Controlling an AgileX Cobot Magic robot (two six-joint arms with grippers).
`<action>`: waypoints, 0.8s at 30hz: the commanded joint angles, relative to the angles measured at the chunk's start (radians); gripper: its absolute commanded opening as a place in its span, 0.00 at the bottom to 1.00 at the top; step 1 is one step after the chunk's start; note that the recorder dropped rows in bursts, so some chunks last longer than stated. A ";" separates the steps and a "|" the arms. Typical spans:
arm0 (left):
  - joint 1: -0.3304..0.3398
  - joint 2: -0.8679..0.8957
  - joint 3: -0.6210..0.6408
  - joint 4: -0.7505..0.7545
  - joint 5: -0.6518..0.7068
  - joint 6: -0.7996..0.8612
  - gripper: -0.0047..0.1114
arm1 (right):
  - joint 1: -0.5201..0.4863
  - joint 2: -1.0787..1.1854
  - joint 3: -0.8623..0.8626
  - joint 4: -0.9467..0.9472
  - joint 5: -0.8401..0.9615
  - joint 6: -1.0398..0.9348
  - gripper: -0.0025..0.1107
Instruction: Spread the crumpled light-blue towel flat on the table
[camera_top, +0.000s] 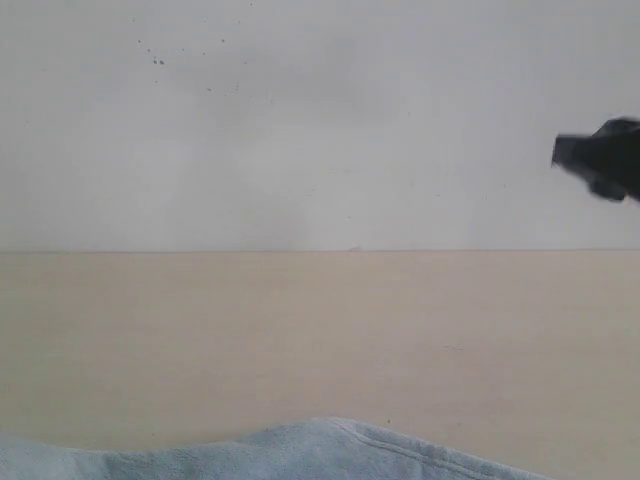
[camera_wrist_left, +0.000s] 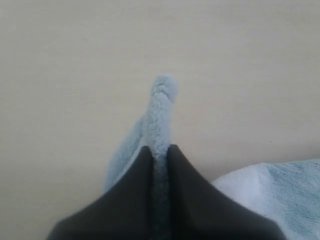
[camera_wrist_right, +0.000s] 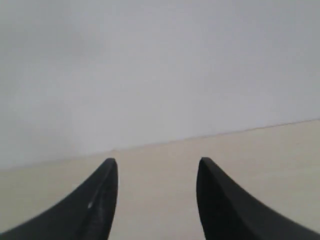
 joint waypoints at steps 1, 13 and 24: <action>0.000 0.001 0.006 -0.014 -0.025 0.005 0.07 | -0.005 -0.030 -0.105 -0.043 0.282 -0.155 0.44; 0.000 -0.001 0.006 -0.103 -0.075 0.013 0.07 | -0.005 -0.004 -0.103 2.126 0.895 -2.475 0.44; -0.049 -0.001 0.006 -0.103 -0.052 0.075 0.07 | -0.003 0.189 -0.103 1.882 0.865 -2.305 0.44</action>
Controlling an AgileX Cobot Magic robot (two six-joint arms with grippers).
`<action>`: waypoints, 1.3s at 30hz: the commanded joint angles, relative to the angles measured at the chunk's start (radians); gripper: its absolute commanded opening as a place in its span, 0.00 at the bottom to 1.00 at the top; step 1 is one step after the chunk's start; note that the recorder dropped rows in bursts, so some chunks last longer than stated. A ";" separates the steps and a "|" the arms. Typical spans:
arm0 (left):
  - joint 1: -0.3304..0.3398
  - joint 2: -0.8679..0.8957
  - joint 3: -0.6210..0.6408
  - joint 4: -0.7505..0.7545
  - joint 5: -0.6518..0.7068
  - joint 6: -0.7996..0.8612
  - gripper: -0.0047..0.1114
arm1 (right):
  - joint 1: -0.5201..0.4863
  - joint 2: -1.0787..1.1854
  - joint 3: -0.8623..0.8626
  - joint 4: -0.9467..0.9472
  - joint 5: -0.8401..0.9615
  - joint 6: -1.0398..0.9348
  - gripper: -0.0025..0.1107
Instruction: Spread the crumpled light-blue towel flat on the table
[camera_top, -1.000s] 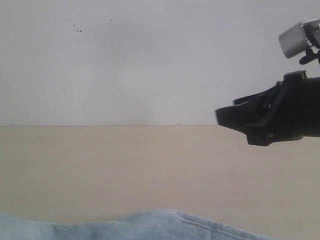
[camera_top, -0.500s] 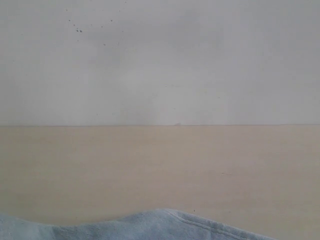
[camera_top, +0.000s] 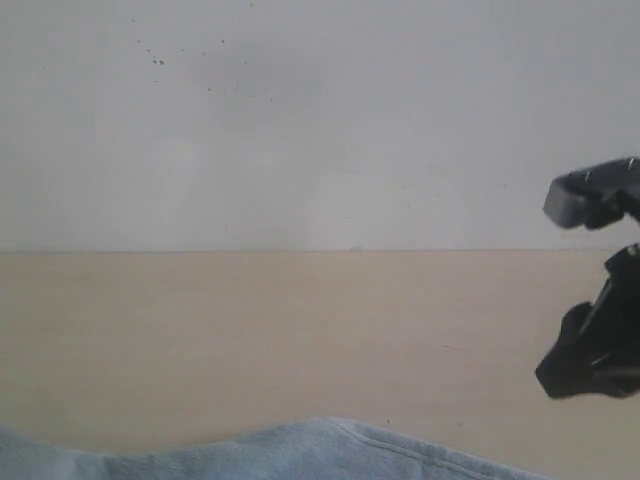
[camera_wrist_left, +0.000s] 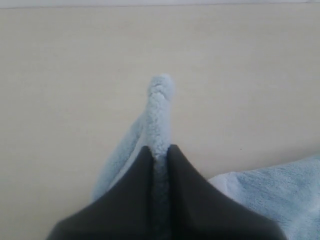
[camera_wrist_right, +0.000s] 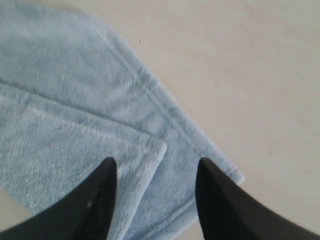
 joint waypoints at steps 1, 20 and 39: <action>-0.004 -0.003 0.006 -0.010 -0.008 0.006 0.07 | 0.001 0.115 -0.003 0.013 0.064 0.000 0.44; -0.004 -0.003 0.006 -0.010 -0.023 0.011 0.07 | 0.151 0.446 -0.003 -0.163 -0.055 0.092 0.44; -0.004 -0.003 0.006 -0.010 -0.029 0.011 0.07 | 0.151 0.536 -0.003 -0.100 -0.100 0.046 0.44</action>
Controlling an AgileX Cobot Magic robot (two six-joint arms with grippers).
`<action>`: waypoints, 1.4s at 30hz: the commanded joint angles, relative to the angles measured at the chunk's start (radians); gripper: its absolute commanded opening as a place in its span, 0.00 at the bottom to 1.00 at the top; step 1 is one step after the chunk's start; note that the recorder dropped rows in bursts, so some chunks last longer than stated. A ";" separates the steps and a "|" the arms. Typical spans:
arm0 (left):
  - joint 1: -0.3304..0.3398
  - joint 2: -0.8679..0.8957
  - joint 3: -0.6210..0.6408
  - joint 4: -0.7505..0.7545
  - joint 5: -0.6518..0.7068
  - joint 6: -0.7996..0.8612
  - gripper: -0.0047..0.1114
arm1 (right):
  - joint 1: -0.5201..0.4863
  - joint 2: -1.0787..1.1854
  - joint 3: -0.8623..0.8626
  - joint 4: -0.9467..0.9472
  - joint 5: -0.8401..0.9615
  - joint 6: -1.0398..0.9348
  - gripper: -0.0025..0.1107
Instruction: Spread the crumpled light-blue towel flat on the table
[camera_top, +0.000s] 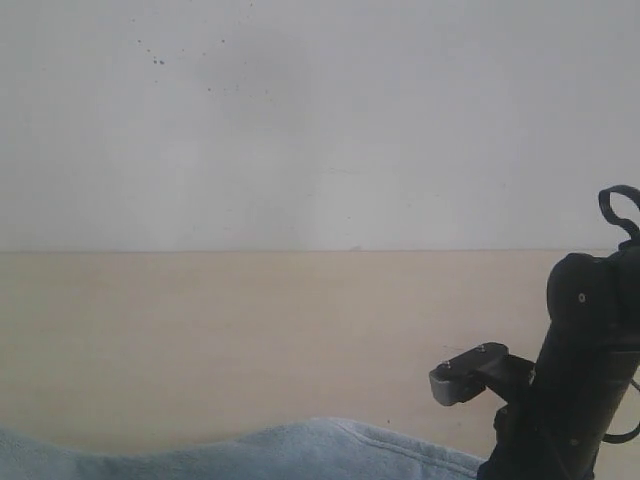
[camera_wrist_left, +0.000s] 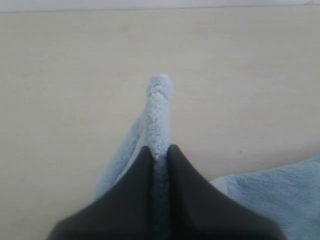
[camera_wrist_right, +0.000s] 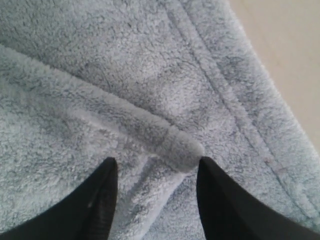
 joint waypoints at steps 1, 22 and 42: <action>-0.004 -0.003 0.006 -0.008 -0.021 0.007 0.07 | 0.003 -0.001 -0.003 0.007 -0.001 -0.012 0.44; -0.004 -0.003 0.006 -0.008 -0.021 0.007 0.07 | 0.003 -0.001 -0.003 0.002 -0.032 -0.028 0.44; -0.004 -0.003 0.006 -0.008 -0.023 0.007 0.07 | 0.003 0.069 -0.003 0.014 -0.020 -0.049 0.41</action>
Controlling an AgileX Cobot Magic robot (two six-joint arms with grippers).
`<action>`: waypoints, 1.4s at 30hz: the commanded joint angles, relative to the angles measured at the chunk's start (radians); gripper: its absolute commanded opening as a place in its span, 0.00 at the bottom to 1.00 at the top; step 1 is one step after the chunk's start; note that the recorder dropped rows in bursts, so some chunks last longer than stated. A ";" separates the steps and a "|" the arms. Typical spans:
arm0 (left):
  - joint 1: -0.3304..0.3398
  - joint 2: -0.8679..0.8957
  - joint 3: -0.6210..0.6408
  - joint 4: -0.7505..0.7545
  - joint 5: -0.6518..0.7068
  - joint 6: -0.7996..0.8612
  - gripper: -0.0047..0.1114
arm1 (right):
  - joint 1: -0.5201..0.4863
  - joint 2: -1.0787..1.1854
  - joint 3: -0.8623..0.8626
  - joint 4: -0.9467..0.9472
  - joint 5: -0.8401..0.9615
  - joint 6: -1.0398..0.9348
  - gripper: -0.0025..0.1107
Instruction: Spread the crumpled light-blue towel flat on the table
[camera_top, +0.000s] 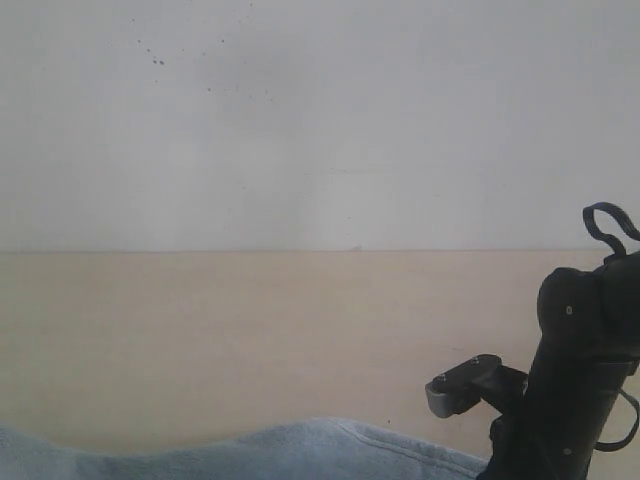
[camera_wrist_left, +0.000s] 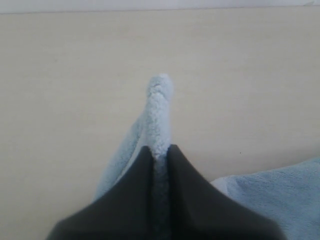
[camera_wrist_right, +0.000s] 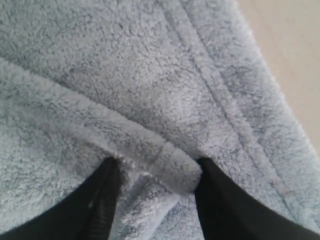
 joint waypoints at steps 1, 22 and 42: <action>-0.004 -0.003 0.006 -0.008 -0.021 0.007 0.07 | 0.003 0.011 0.003 0.006 0.006 -0.019 0.38; -0.004 -0.003 0.006 -0.008 -0.021 0.007 0.07 | 0.003 0.009 0.003 -0.004 0.078 -0.034 0.43; -0.004 -0.003 0.006 -0.008 -0.021 0.007 0.07 | 0.003 -0.071 0.003 -0.002 0.105 -0.027 0.35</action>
